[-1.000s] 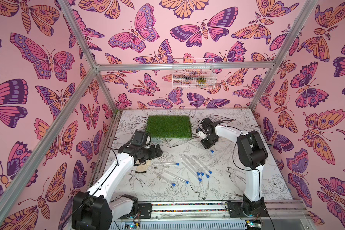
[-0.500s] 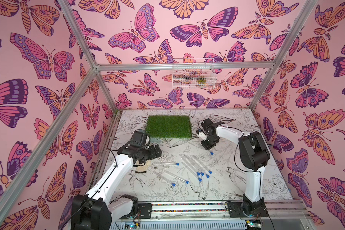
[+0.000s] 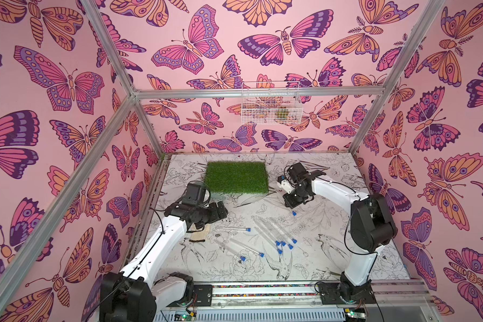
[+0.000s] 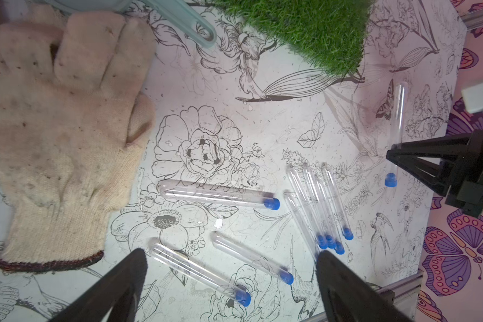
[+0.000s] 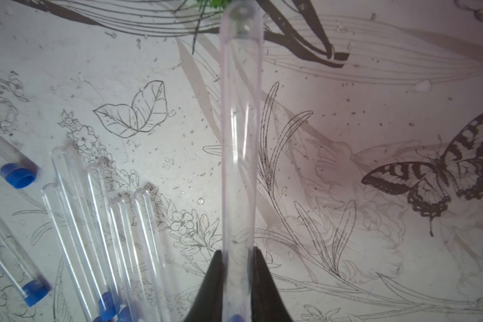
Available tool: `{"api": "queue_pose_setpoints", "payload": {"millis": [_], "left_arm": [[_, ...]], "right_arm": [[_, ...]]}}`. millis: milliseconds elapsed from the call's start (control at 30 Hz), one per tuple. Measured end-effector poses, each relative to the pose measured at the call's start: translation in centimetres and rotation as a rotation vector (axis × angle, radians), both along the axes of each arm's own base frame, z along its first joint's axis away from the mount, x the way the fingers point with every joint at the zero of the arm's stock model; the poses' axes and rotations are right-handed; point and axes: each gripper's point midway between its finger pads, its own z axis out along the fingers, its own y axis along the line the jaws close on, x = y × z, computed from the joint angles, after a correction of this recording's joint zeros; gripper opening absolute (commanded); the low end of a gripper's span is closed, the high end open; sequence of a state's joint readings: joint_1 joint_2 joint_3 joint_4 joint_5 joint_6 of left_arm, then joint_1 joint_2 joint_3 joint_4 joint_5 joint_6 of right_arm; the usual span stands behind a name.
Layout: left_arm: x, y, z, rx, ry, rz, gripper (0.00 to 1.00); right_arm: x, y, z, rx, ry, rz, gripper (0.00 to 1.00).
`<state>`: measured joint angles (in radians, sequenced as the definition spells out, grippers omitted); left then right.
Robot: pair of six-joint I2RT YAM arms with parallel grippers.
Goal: Remove stoppers from test tubes
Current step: Pick up the test tube at the center of the board.
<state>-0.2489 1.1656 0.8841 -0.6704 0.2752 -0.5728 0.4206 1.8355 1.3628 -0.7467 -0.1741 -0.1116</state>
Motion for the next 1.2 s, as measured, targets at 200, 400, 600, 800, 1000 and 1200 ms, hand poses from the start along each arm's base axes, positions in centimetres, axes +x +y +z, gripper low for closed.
{"api": "queue_pose_setpoints", "payload": {"millis": [200, 400, 600, 800, 1000, 1200], "left_arm": [[0.4, -1.0, 0.4, -0.059, -0.002, -0.006, 0.95], [0.8, -2.3, 1.2, -0.135, -0.018, -0.038, 0.95], [1.4, -3.5, 2.5, -0.199, -0.062, -0.076, 0.95], [2.1, -4.7, 3.3, -0.26, -0.07, -0.112, 0.94], [3.3, -6.4, 6.5, -0.345, -0.124, -0.175, 0.93], [3.0, -7.4, 8.3, -0.418, -0.155, -0.213, 0.91]], "right_arm": [[-1.3, 0.4, 1.2, 0.062, 0.001, -0.004, 0.18], [-2.5, 1.0, 2.7, 0.144, -0.002, -0.011, 0.18], [-2.9, 2.4, 4.4, 0.253, -0.001, -0.014, 0.18], [-3.0, 4.2, 5.9, 0.387, 0.031, -0.028, 0.18], [-3.1, 6.6, 8.8, 0.571, 0.046, -0.018, 0.18], [-4.4, 7.7, 10.1, 0.686, 0.079, 0.009, 0.19]]}}
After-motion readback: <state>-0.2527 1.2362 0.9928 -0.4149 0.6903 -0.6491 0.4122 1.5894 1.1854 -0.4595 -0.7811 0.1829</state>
